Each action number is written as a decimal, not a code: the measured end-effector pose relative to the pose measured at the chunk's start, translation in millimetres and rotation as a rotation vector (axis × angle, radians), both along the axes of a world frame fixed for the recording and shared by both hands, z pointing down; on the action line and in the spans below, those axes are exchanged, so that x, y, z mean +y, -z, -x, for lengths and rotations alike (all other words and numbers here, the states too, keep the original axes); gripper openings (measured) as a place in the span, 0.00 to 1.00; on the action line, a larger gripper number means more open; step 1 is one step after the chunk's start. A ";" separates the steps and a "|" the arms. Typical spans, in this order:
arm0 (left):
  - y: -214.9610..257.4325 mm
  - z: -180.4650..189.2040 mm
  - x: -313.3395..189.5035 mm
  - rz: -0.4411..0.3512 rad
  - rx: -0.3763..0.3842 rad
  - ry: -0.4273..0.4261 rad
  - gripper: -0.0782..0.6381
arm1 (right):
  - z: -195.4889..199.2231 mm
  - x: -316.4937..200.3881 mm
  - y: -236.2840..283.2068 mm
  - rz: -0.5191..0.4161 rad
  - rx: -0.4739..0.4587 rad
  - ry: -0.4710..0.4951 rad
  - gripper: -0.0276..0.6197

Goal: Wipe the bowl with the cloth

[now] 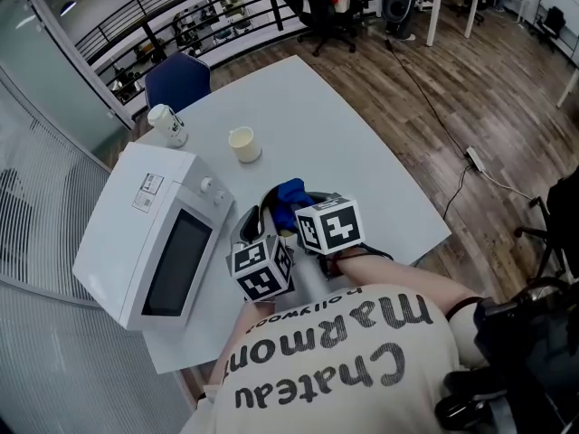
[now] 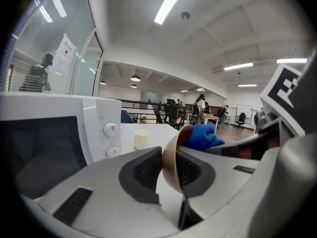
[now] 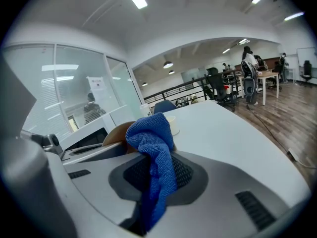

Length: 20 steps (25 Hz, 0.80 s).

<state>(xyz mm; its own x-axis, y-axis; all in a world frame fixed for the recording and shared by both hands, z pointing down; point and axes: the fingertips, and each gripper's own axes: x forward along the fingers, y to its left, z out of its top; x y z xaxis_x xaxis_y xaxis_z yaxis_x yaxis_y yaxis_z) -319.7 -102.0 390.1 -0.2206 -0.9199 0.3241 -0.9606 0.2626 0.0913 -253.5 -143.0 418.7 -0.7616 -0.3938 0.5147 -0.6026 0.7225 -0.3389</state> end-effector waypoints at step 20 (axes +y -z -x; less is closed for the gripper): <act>4.7 -15.7 -7.5 -0.085 0.182 -0.036 0.15 | 12.6 20.9 38.7 0.081 -0.240 0.073 0.13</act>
